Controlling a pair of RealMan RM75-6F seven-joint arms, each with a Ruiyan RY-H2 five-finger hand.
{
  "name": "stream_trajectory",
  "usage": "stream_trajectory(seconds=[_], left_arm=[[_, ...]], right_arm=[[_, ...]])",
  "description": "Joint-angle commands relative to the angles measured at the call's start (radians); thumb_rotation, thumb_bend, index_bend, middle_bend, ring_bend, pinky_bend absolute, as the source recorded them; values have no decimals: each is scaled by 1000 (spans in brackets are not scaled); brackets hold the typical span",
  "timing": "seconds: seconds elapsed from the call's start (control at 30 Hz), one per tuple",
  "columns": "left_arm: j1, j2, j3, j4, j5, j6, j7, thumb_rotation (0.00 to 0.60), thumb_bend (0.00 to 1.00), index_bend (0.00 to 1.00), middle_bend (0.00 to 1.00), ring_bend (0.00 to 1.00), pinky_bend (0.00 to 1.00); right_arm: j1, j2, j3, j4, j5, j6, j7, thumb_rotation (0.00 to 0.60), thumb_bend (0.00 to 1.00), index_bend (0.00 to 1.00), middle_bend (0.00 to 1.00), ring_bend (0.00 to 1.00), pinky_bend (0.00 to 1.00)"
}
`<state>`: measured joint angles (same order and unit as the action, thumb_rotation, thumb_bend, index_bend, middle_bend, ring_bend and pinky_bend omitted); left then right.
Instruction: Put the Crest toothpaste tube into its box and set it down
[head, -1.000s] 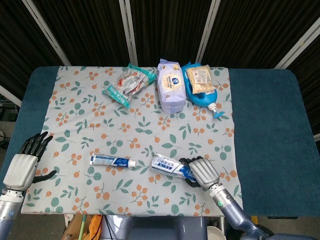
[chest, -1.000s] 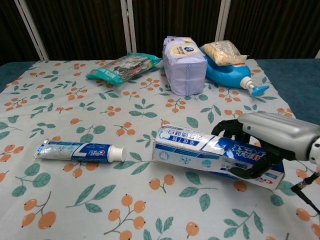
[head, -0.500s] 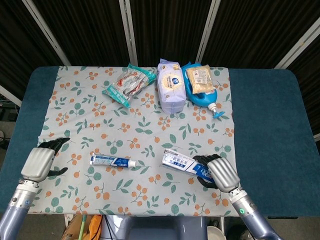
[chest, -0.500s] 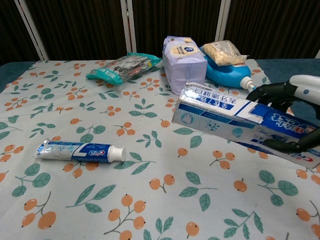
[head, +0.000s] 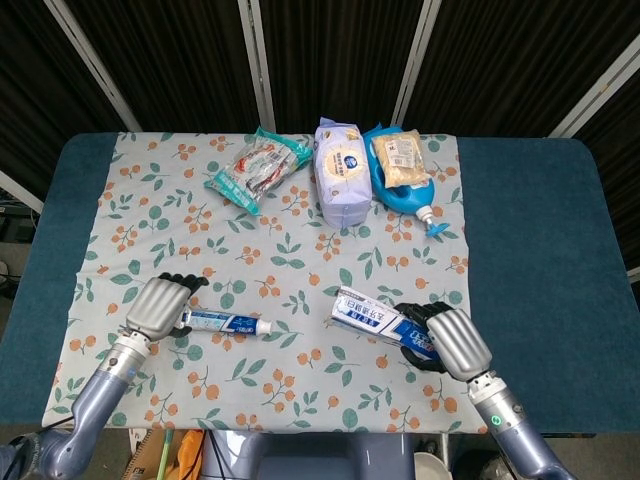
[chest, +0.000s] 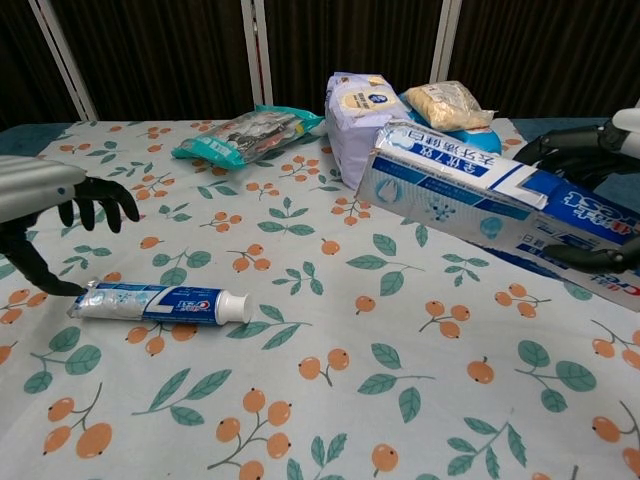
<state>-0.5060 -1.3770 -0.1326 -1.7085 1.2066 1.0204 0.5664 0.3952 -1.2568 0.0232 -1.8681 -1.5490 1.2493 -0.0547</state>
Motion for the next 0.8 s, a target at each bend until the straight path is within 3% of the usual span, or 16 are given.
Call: stream_trajectory(seconds=[0.03, 0.63, 0.73, 0.8], left_arm=[[-28, -40, 11, 16, -25, -21, 32, 600, 108, 293, 366, 386, 370], [-55, -114, 56, 83, -83, -15, 63, 600, 140, 338, 422, 433, 392], [-60, -125, 57, 94, -84, -15, 63, 600, 184, 366, 452, 460, 420], [-64, -137, 59, 105, -83, -14, 63, 600, 273, 425, 522, 525, 485]], right_arm=[[-2, 1, 4, 1, 1, 3, 6, 600, 338, 315, 530, 456, 399], [-8, 3, 19, 6, -2, 10, 25, 600, 339, 315, 529, 456, 399], [-9, 4, 21, 7, 0, 11, 28, 600, 339, 315, 530, 456, 399], [-9, 5, 22, 6, 0, 11, 30, 600, 338, 315, 529, 456, 399]])
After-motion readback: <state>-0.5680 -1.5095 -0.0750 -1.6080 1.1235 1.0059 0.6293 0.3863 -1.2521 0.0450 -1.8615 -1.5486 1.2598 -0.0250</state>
